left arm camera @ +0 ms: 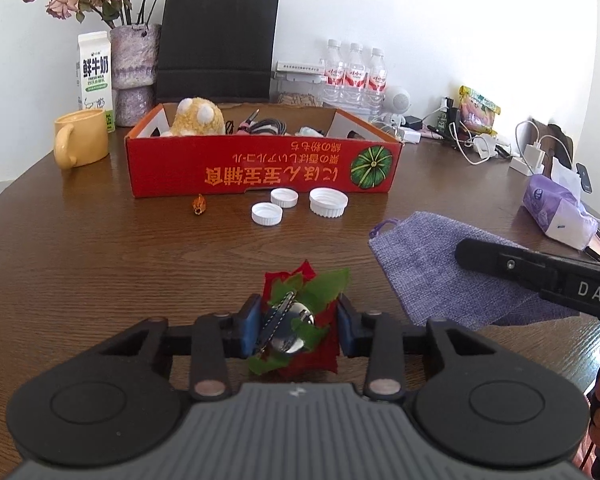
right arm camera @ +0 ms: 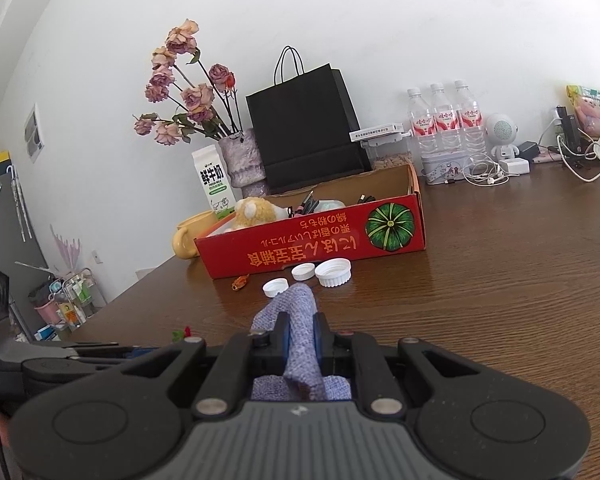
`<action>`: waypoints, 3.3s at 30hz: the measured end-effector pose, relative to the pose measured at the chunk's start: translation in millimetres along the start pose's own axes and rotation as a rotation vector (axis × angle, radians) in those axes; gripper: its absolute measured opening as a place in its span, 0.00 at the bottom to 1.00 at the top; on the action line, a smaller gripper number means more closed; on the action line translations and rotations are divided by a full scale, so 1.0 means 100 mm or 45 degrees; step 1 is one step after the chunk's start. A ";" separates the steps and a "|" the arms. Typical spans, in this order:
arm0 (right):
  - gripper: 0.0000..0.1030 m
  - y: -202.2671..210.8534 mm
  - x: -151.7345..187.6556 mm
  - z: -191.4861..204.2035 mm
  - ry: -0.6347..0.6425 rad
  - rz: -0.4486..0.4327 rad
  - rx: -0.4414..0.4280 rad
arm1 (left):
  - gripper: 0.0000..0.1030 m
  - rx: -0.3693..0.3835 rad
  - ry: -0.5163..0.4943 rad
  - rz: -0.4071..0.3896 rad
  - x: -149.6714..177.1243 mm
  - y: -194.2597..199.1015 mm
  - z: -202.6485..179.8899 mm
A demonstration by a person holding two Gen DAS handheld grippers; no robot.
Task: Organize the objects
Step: 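Grasp the red flower ornament with the left gripper, then lower the pouch and flower ornament into the box and open both grippers, then withdraw both grippers from the box toward the table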
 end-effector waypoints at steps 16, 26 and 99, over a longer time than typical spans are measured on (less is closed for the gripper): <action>0.10 -0.56 -0.93 0.15 0.124 -0.216 0.024 | 0.37 -0.103 0.051 -0.334 -1.16 -0.08 0.23; 0.10 -1.41 -1.48 -0.09 0.060 -0.340 0.062 | 0.37 -0.156 0.116 -0.417 -1.71 -0.65 0.35; 1.00 -1.51 -0.46 -0.11 0.304 0.229 0.278 | 1.00 -0.257 0.159 -0.187 -0.62 -0.59 0.91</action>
Point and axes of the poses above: each gripper's, at about its wrist camera, not at the fingertips, and y roughly against the way its jaws point, z to its left, x to its underside, the point moved 4 cm from there along -y, roughly the way its jaws point, and after that the axes turned 2 degrees about z, right-handed, at the moved point
